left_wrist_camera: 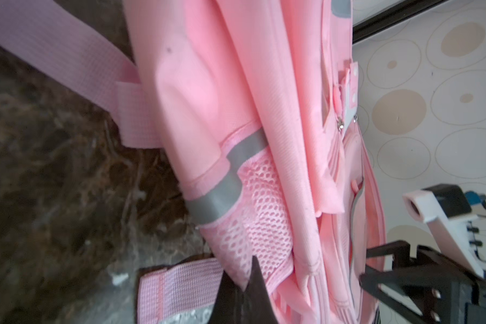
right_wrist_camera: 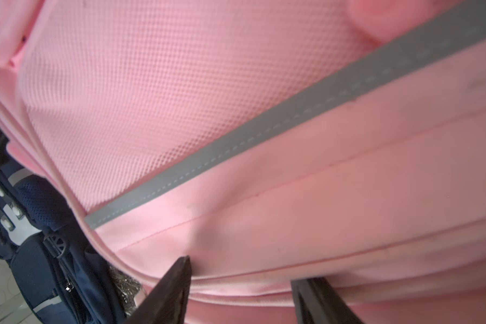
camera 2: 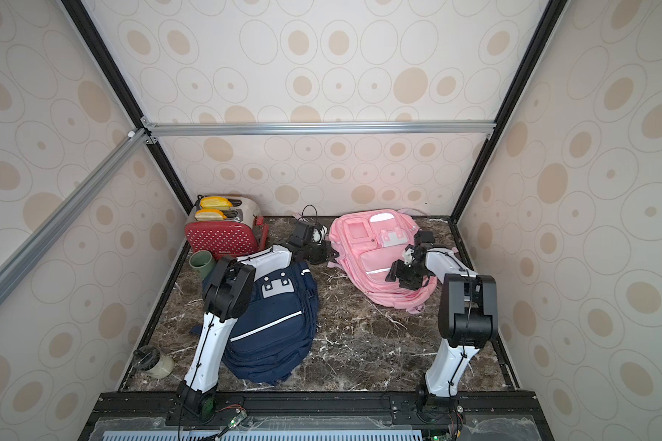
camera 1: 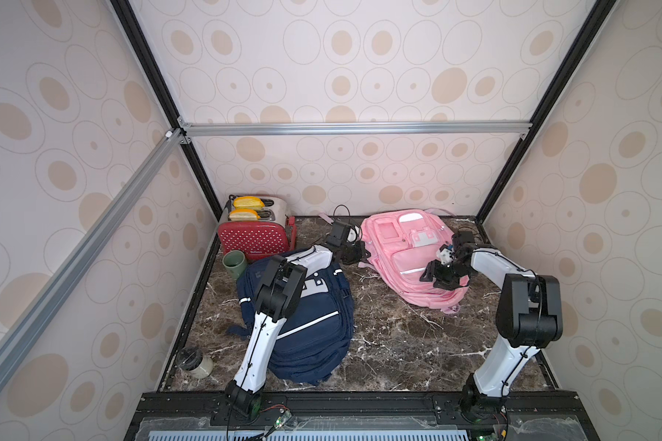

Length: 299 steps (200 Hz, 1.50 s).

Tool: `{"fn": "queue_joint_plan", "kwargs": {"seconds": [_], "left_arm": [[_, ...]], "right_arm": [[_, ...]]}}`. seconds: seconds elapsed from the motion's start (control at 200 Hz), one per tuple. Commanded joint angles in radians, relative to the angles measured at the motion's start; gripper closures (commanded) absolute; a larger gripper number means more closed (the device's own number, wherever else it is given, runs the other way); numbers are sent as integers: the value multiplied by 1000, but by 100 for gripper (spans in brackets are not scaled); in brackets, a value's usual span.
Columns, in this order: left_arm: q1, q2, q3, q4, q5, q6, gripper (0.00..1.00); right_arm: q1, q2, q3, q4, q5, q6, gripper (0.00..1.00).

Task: Zip up the backpack
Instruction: Adjust the backpack at the center of the board, then zip the zipper on the backpack.

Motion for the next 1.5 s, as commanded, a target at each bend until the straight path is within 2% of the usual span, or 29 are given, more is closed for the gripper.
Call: {"fn": "queue_joint_plan", "kwargs": {"seconds": [0.0,0.11,0.23,0.371,0.426,0.531,0.631,0.776,1.017,1.257,1.492], "left_arm": [[-17,-116,-38,-79,-28,40,100],[-55,-153,-21,-176,-68,19,100],[-96,-184,-3,-242,-115,-30,100],[-123,-195,18,-259,-89,-92,100],[-133,-201,22,-269,-77,-104,100],[-144,-223,12,-280,-51,-115,100],[-151,-262,-16,-286,-51,-116,100],[-158,-301,-44,-283,-35,-124,100],[-160,-346,-93,-258,-6,-150,100],[-160,-381,-132,-233,12,-187,100],[-161,-384,-141,-206,51,-231,100]], "right_arm": [[-30,11,34,-97,91,-47,39],[-13,-95,17,-114,37,24,40],[71,-295,-73,-133,57,125,40],[231,-530,-211,-114,114,262,40],[330,-598,-283,-82,158,303,39],[470,-671,-403,-10,248,345,28],[568,-673,-450,9,350,381,26],[642,-646,-478,84,410,385,27],[645,-532,-470,248,482,299,28],[643,-446,-461,386,567,273,28],[643,-376,-386,411,566,268,28]]}}
